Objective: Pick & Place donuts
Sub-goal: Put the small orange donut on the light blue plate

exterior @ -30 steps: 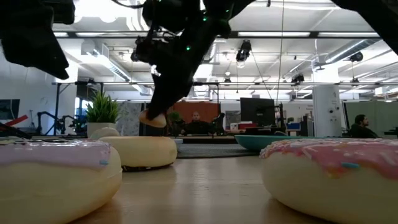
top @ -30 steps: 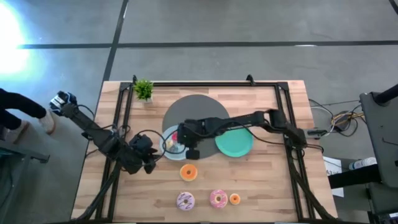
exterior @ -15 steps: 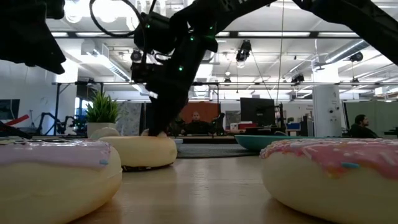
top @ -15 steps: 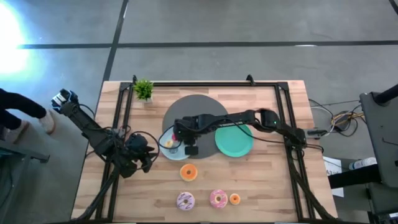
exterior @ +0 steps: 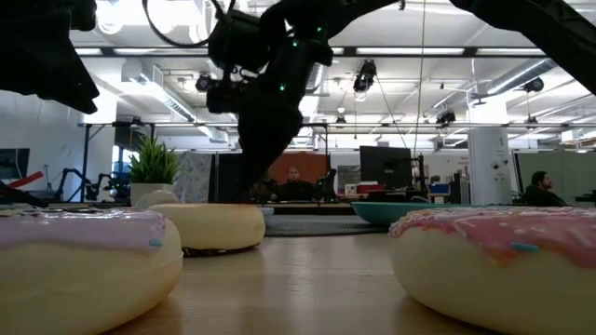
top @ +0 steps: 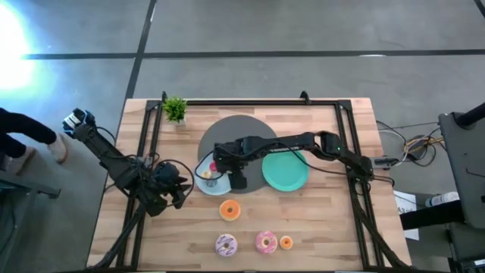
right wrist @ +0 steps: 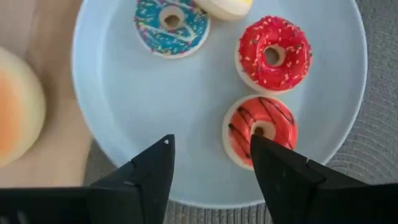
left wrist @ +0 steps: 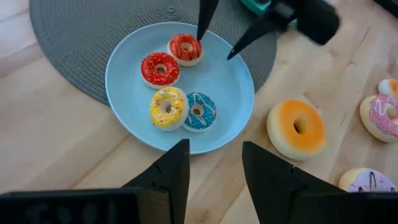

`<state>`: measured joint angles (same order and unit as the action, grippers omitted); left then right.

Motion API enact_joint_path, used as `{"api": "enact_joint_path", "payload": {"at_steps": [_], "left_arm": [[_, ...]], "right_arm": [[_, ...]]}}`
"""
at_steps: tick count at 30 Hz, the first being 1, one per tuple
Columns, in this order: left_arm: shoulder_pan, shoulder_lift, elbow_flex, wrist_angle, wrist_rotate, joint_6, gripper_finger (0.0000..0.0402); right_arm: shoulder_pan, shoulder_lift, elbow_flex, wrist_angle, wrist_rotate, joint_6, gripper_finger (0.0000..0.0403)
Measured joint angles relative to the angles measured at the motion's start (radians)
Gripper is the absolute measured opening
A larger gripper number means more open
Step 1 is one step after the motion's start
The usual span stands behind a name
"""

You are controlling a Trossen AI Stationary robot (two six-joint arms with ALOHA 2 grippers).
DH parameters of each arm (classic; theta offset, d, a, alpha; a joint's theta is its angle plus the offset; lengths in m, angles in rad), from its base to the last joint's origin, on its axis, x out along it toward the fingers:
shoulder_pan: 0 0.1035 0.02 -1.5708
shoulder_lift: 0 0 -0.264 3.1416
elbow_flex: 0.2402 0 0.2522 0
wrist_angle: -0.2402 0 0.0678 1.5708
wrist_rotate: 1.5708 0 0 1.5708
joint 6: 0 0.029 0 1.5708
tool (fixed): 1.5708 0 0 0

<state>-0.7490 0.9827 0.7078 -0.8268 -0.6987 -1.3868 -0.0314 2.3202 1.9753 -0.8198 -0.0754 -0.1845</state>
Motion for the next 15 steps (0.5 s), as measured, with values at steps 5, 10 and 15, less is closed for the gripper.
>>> {"api": "enact_joint_path", "payload": {"at_steps": [5, 10, 15], "left_arm": [[0.0, 0.0, 0.0, 0.004, 0.001, -0.01, 0.0121], [0.0, 0.0, 0.0, 0.005, 0.0, -0.008, 0.0121], [0.0, 0.0, -0.001, 0.005, -0.023, 0.026, 0.0121]], "right_arm": [[0.022, -0.1, -0.034, 0.007, -0.008, -0.043, 0.0205], [0.07, -0.259, -0.258, 0.032, -0.006, -0.065, 0.0203], [0.179, -0.466, -0.546, 0.118, -0.004, 0.056, 0.0194]]}}
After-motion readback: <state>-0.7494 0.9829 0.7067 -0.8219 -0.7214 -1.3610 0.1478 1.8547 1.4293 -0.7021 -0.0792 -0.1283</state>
